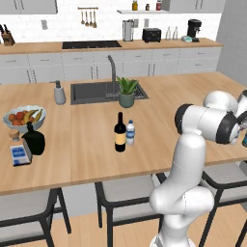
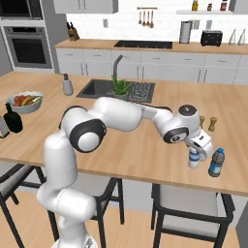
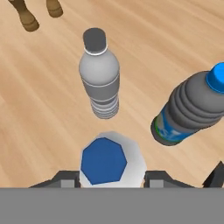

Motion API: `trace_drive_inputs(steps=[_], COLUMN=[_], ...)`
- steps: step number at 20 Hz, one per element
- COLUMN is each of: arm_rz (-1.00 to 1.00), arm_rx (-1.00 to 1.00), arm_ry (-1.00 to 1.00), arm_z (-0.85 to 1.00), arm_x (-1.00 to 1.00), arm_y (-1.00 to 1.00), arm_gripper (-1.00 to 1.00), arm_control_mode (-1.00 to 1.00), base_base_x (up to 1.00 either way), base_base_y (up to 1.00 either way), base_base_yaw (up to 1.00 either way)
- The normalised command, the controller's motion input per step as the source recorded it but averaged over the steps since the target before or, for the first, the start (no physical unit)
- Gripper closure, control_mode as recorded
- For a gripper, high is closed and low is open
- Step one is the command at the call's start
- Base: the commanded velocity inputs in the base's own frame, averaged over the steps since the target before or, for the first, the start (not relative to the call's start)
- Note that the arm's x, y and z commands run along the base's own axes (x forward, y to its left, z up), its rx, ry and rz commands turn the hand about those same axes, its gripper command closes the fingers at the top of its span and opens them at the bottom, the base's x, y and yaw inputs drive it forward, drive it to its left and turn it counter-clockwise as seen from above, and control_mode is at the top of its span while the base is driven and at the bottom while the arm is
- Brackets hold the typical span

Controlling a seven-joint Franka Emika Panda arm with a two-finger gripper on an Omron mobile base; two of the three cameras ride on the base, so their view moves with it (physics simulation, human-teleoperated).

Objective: Move the plastic bottles in the middle to the plastics group, and the glass bottles in the middle to the glass group.

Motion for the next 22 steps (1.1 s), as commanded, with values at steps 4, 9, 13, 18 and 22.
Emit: trace_drive_inputs(steps=[4,9,13,18,22], arm_rz=[0.0,0.0,0.0,0.0,0.0], arm_rx=[0.0,0.0,0.0,0.01,0.0], arm_ry=[0.0,0.0,-0.01,-0.04,0.0], arm_z=[-0.27,-0.36,-0.22,-0.11,0.0], arm_x=[0.0,0.0,0.05,0.06,0.0], arm_y=[0.0,0.0,0.0,0.0,0.0], arm_gripper=[1.0,1.0,1.0,1.0,-1.0], arm_control_mode=[-1.0,-1.0,-1.0,-1.0,-1.0], base_base_x=[0.0,0.0,0.0,0.0,0.0], base_base_y=[0.0,0.0,0.0,0.0,0.0], base_base_yaw=[0.0,0.0,0.0,0.0,0.0])
